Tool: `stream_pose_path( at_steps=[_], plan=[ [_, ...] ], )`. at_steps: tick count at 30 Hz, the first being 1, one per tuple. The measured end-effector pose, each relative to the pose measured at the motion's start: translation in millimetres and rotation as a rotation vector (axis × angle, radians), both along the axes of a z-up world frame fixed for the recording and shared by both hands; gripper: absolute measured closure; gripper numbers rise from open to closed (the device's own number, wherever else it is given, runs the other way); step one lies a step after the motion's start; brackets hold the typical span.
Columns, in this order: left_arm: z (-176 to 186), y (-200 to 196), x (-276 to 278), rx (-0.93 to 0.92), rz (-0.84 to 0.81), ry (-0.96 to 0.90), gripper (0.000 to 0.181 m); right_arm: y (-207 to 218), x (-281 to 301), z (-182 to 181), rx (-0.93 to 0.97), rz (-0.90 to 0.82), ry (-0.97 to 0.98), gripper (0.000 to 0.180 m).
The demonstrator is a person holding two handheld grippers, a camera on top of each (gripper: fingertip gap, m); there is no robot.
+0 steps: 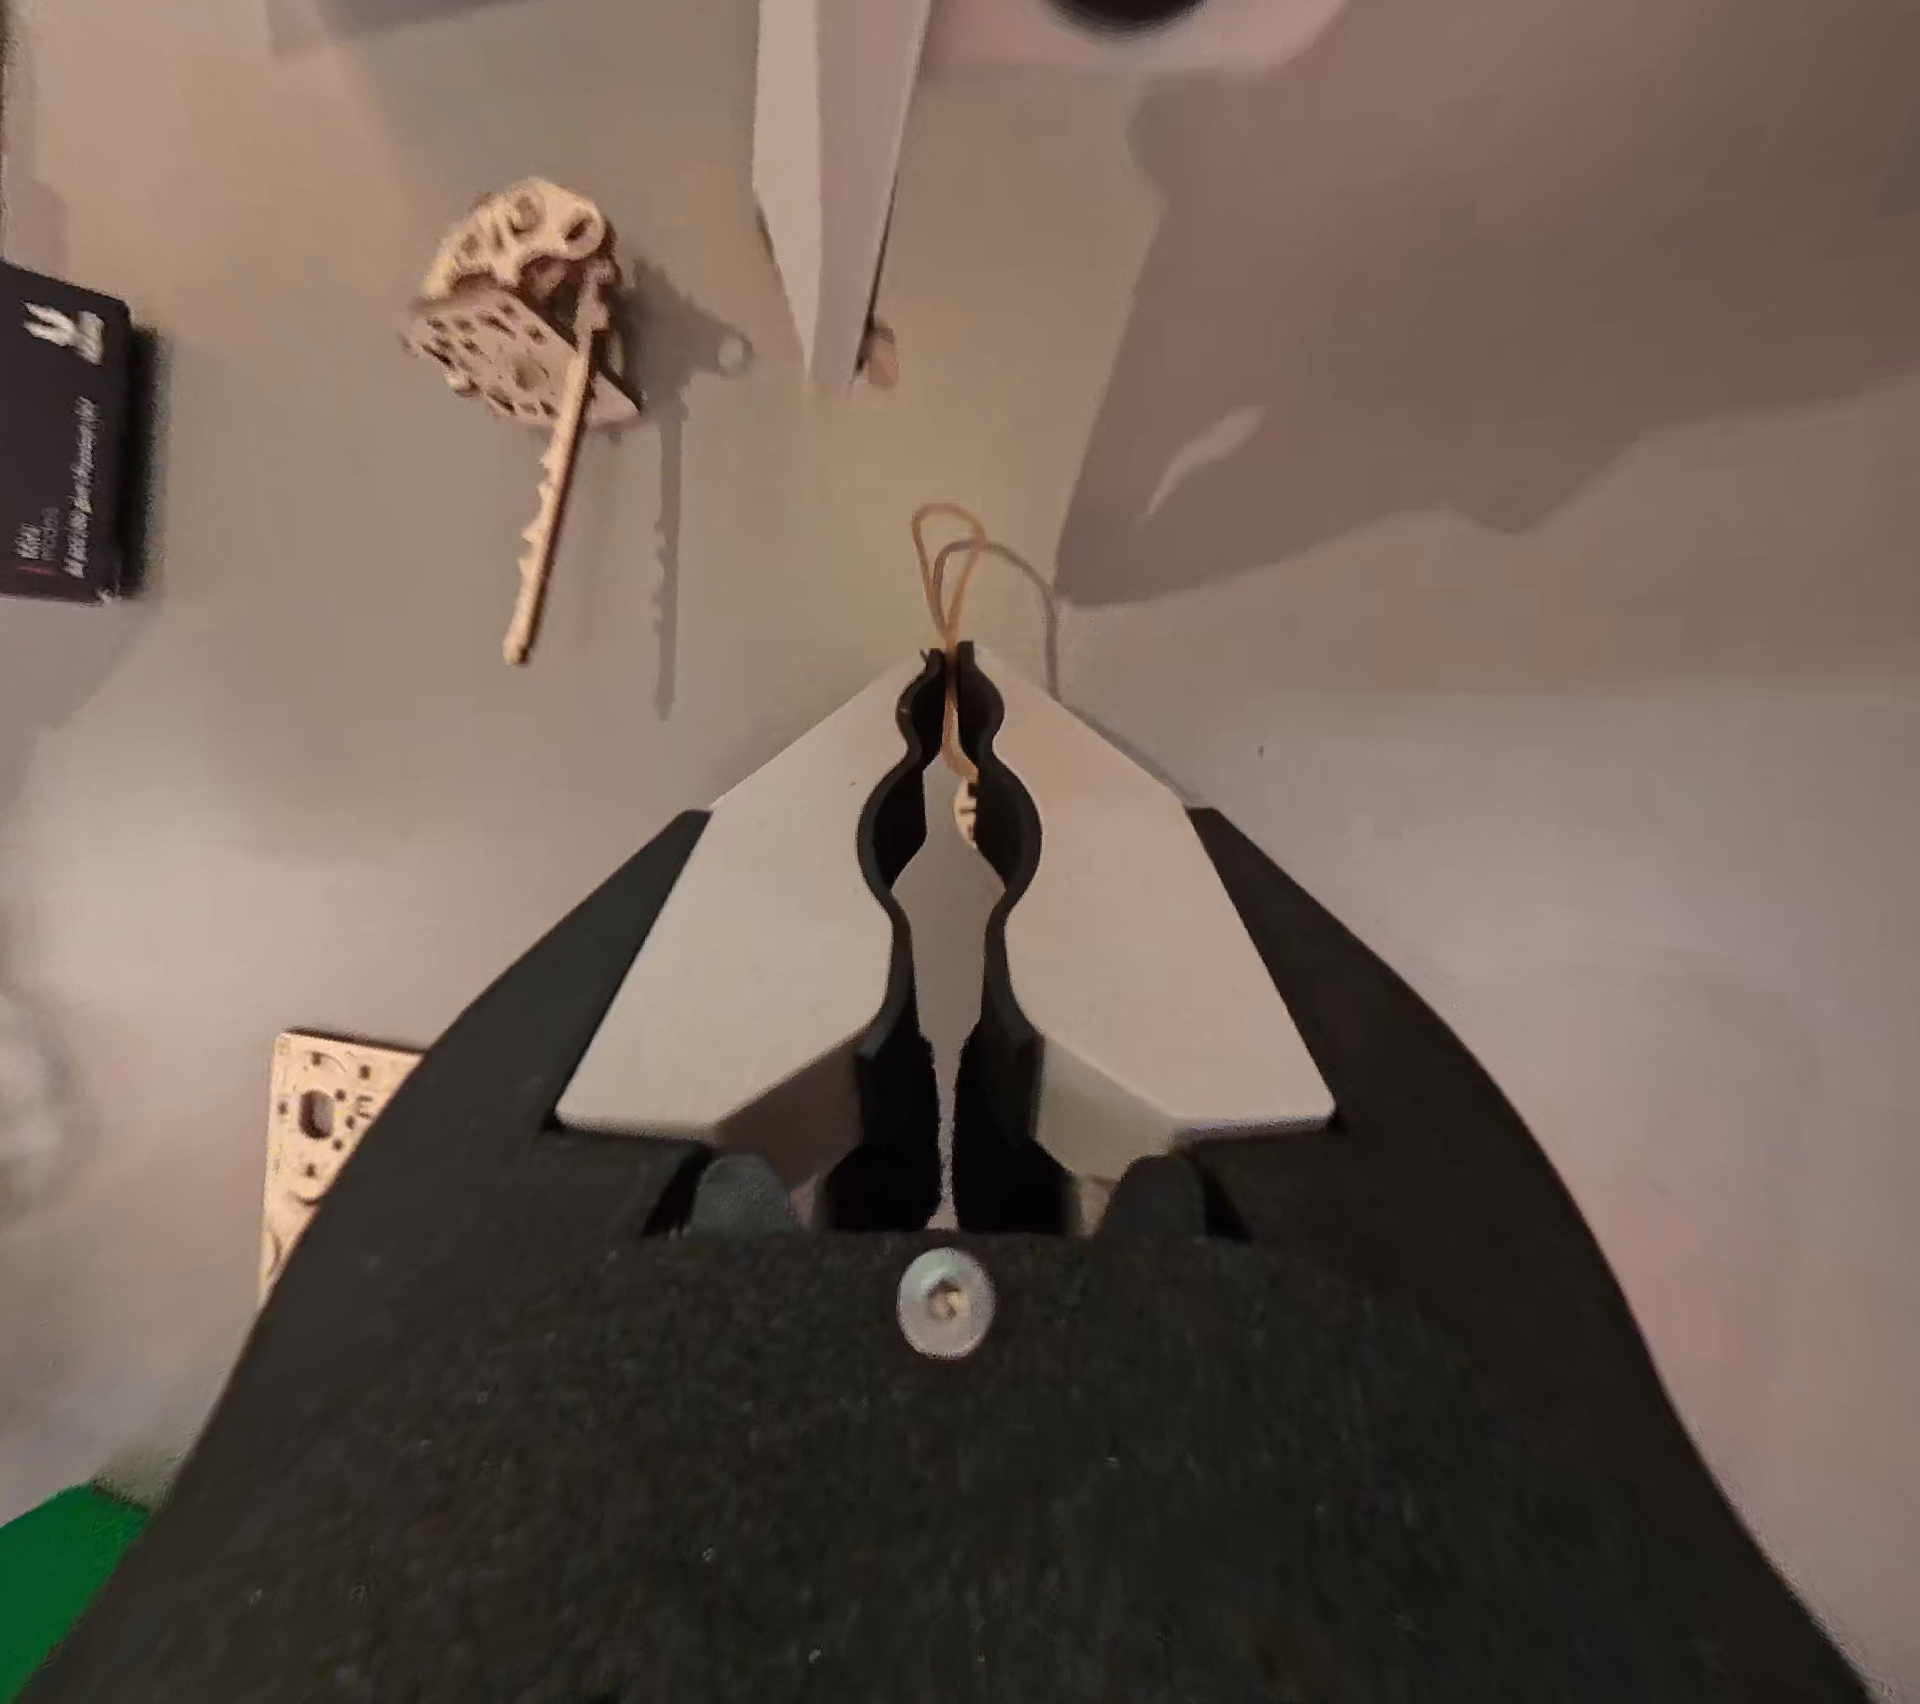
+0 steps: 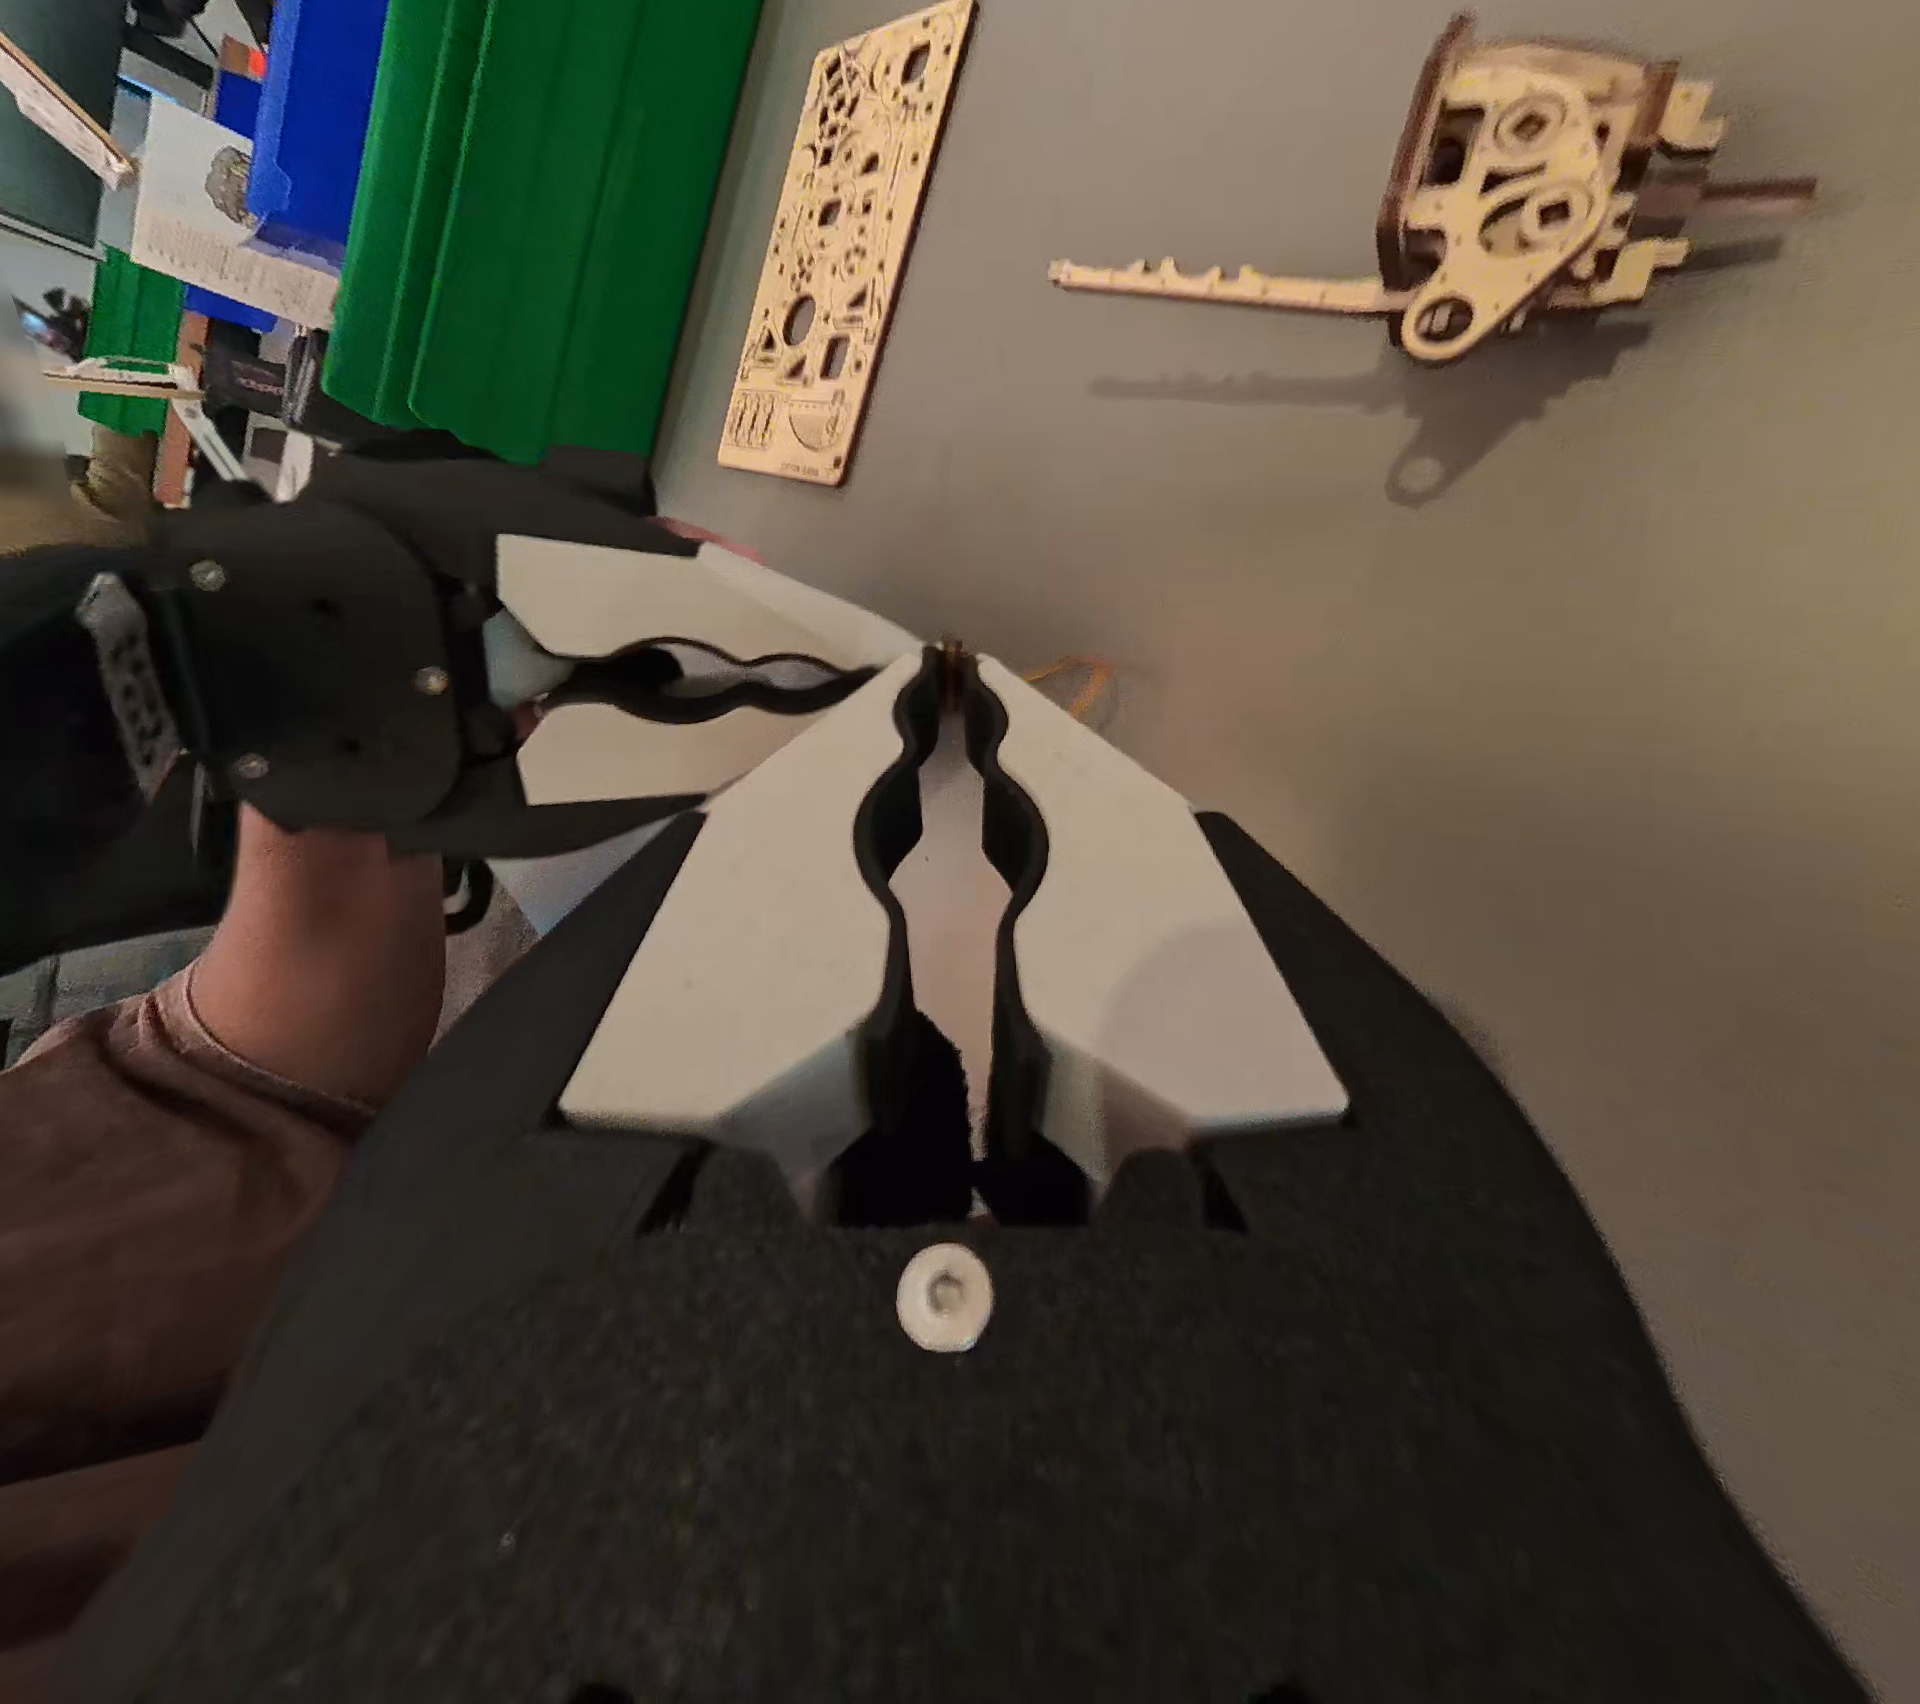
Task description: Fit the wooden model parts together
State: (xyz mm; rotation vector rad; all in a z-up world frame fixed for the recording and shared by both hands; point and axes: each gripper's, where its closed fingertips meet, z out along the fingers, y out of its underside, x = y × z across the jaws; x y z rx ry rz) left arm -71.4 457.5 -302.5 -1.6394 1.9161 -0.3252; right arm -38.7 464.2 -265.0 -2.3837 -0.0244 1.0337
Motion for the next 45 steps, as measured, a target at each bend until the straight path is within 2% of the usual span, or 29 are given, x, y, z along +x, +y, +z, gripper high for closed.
stream_pose_path(
  at_steps=[3,9,22,26,28,34,40,45],
  plan=[
    [-14.5,0.6,-6.4,-0.013,0.009,0.044,0.181,-8.9,-17.0,-18.9,-0.039,0.046,0.01,0.177],
    [-20.3,-0.3,-13.7,0.024,0.011,0.119,0.181,-11.1,-43.2,-40.4,-0.08,0.062,0.044,0.177],
    [-10.2,-2.4,-27.1,0.028,0.028,0.133,0.181,-7.9,-57.4,-42.4,-0.146,0.03,0.232,0.177],
    [-8.9,-3.9,-30.1,0.02,0.036,0.128,0.181,-12.9,-55.9,-32.7,-0.085,0.08,0.264,0.177],
    [-6.0,-4.7,-32.3,0.024,0.045,0.116,0.181,-26.0,-49.1,-28.9,-0.039,0.179,0.192,0.177],
    [8.2,-13.3,-27.7,0.021,0.078,0.031,0.181,-79.6,3.3,-47.5,0.087,0.556,-0.412,0.176],
    [12.3,0.0,-8.3,0.072,0.042,-0.004,0.181,-115.0,31.7,-55.0,0.194,0.848,-0.665,0.176],
    [16.7,13.0,11.9,0.066,-0.024,-0.088,0.181,-123.7,46.7,-63.4,0.164,0.92,-0.7,0.177]
  ],
)
